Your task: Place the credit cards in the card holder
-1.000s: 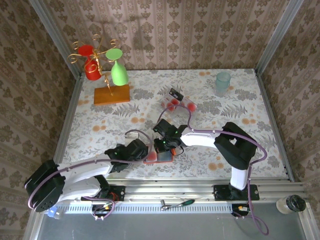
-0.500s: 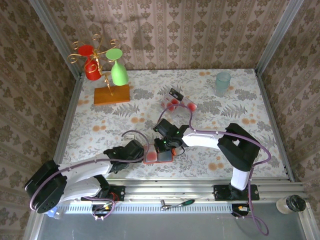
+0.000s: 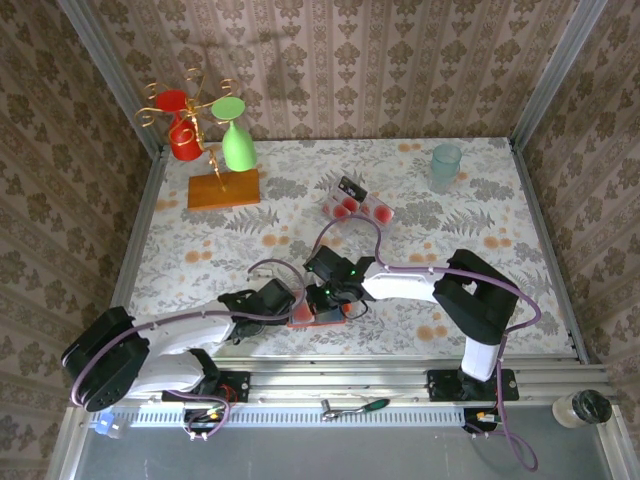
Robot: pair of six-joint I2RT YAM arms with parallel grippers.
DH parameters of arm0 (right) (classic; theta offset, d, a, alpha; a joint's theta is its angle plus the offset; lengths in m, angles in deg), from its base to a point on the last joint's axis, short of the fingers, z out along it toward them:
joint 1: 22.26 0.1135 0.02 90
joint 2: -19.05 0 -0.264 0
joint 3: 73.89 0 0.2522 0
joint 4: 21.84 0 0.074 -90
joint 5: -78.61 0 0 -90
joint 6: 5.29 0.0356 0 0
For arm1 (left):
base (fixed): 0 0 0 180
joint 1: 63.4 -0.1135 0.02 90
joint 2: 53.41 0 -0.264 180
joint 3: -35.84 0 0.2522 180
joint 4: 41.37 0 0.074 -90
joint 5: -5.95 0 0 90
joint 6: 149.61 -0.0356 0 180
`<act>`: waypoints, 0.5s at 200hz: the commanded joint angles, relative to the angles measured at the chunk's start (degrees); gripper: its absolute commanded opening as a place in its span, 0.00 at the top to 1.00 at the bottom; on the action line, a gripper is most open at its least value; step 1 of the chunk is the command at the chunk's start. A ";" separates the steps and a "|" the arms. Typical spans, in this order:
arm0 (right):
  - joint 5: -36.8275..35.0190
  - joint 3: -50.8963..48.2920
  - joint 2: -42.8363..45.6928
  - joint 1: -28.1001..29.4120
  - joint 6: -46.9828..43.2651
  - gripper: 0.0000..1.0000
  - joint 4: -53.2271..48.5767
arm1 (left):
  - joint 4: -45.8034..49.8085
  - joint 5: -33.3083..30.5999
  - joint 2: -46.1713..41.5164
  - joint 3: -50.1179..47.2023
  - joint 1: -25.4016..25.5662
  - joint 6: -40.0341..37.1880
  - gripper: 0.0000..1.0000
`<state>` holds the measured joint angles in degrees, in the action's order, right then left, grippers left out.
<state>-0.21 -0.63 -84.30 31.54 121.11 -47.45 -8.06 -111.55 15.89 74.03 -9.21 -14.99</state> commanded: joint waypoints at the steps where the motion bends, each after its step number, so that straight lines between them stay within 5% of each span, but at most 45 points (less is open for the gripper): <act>1: 1.54 0.06 -1.34 0.74 0.87 1.00 0.34 | -0.28 1.40 2.48 -0.17 0.72 0.33 0.02; 100: 0.17 1.50 1.14 0.82 -0.22 1.00 -2.04 | -1.43 0.79 2.73 -0.61 1.51 0.81 0.02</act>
<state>1.41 0.90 -86.20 32.29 121.07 -47.67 -10.86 -112.82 17.48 74.14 -8.29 -14.53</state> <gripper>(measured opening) 0.064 0.982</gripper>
